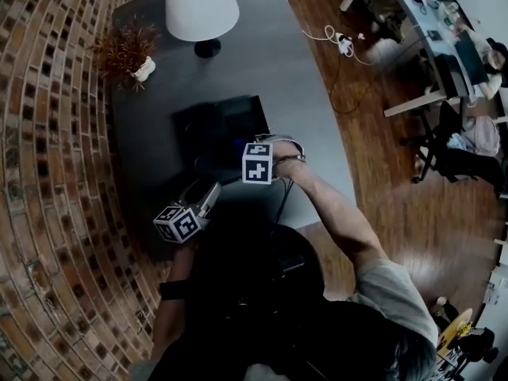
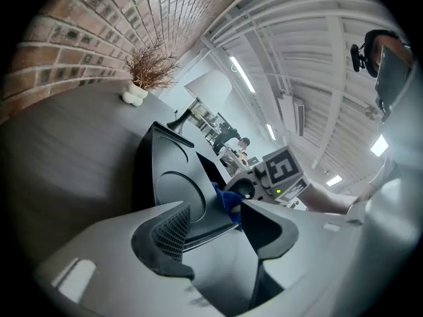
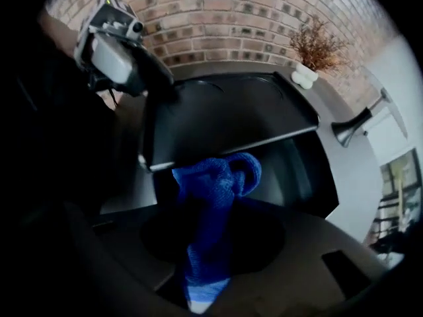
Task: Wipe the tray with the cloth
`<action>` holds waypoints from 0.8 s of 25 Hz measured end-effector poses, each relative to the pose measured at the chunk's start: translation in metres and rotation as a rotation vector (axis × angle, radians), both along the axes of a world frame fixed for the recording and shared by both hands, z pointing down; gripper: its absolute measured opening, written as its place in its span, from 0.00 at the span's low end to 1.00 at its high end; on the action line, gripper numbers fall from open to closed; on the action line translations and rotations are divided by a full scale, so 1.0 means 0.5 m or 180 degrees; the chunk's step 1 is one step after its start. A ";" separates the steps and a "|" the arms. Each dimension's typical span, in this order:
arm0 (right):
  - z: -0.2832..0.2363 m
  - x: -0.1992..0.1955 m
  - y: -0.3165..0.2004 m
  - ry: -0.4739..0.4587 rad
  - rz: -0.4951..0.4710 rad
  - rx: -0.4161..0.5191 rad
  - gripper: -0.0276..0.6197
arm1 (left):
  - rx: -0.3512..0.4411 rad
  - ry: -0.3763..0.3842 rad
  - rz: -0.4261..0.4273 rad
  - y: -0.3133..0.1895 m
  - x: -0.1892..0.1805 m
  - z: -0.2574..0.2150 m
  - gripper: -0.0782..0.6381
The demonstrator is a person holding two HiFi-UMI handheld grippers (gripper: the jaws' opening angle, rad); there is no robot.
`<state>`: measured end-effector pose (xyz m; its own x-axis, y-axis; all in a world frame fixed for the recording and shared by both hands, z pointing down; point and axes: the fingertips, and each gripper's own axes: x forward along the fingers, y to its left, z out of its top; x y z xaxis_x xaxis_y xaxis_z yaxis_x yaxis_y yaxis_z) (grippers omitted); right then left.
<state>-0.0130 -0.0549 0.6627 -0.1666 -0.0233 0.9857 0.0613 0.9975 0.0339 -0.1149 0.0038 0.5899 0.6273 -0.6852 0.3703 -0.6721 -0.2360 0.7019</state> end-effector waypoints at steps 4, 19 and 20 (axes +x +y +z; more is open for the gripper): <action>-0.098 0.023 0.025 -0.0950 0.0826 -0.0426 0.26 | -0.0014 -0.0013 0.0008 0.007 0.003 0.001 0.42; -0.007 0.523 0.103 -0.0356 0.2575 0.0203 0.28 | -0.0037 -0.0041 -0.0033 0.005 0.000 -0.001 0.42; -0.001 0.523 0.101 -0.0215 0.2486 0.0368 0.32 | -0.0053 -0.0041 -0.0014 0.007 0.001 -0.001 0.43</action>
<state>0.2483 -0.0044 0.6623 -0.1192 -0.2597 0.9583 -0.6610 0.7410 0.1185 -0.1143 0.0074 0.5895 0.6194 -0.6815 0.3897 -0.6820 -0.2214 0.6970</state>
